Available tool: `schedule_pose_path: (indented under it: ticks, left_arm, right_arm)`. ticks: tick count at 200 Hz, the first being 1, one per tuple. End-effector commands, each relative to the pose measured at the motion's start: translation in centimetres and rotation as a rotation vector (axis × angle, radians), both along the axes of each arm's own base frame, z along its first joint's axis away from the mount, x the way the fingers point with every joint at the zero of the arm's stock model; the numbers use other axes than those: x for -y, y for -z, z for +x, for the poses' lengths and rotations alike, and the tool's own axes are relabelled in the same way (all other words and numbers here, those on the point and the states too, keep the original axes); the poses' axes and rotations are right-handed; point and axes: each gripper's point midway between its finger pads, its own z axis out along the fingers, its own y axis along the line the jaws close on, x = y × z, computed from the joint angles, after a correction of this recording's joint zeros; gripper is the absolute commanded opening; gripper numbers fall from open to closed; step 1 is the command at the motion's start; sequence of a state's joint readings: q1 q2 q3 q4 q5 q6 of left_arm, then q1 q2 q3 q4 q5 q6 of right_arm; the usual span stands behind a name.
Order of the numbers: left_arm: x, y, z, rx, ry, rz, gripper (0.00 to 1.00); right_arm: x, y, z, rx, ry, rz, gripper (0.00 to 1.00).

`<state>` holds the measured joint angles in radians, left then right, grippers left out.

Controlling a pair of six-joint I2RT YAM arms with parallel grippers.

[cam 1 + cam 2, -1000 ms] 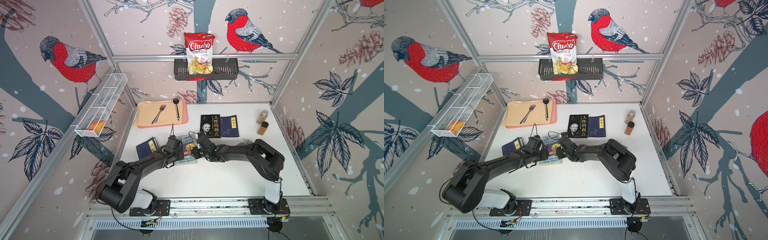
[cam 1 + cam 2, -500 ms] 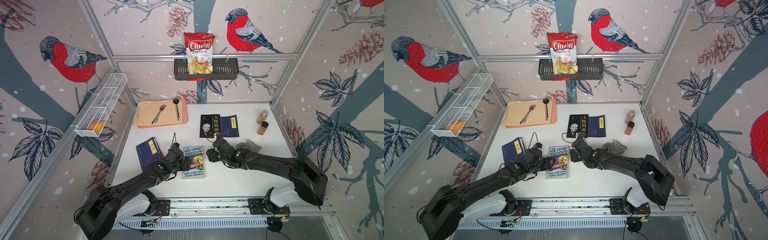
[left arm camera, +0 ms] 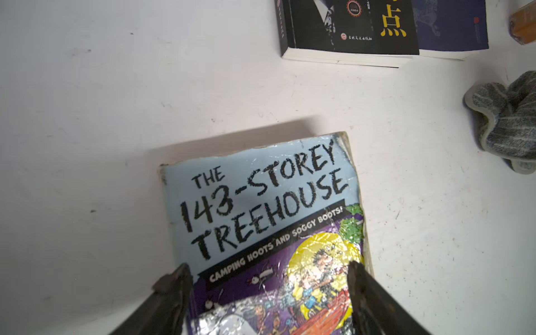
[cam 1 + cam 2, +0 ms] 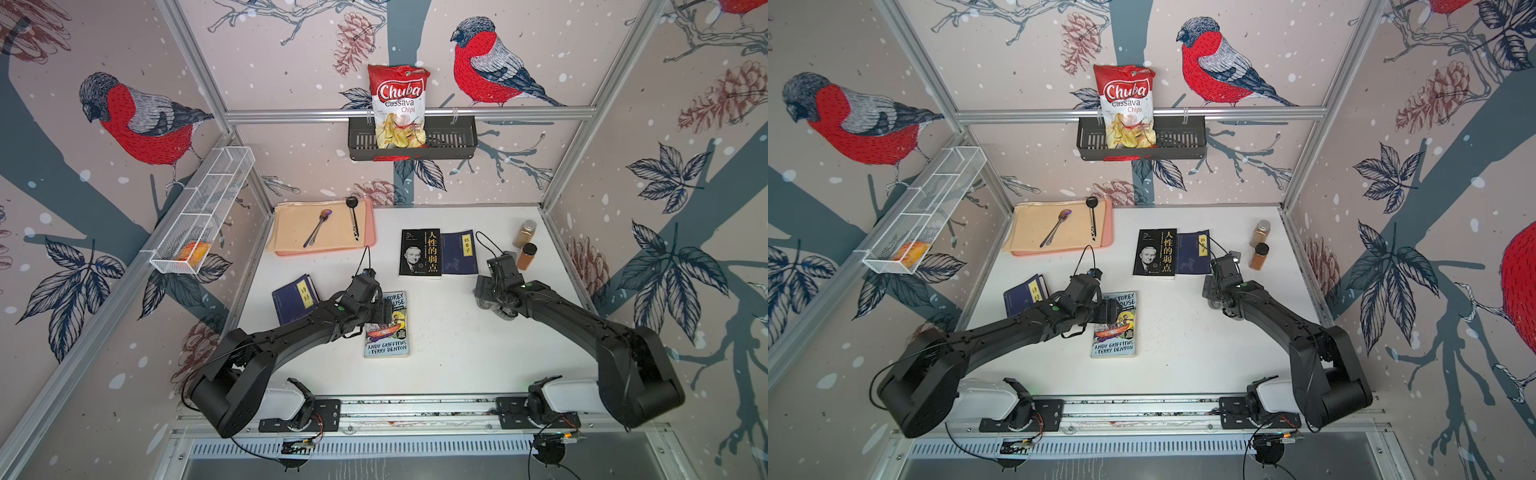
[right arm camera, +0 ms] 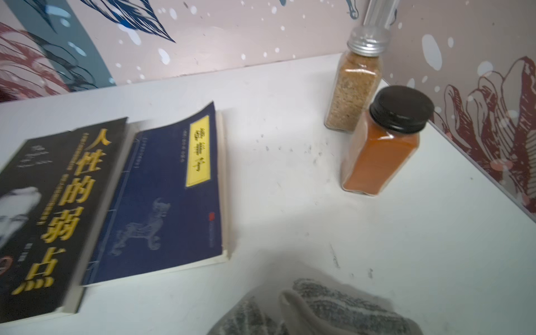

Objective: Wipe the cover of the book
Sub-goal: Pick up the cleaning item at the center of the board.

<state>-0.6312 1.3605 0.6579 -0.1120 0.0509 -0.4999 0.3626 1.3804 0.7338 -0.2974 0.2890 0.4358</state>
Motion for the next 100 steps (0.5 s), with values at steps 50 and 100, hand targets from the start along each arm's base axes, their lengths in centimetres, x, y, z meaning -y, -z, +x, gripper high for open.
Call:
schedule_pose_path:
  ticks: [50, 100]
  left_arm:
    - [-0.9, 0.3, 1.0, 0.011, 0.039, -0.010, 0.83]
    - [-1.0, 0.4, 0.9, 0.010, 0.047, -0.008, 0.83]
  right_arm:
    - [2.8, 3.0, -0.5, -0.110, 0.067, -0.080, 0.91]
    - [2.2, 5.3, -0.6, -0.190, 0.039, -0.064, 0.81]
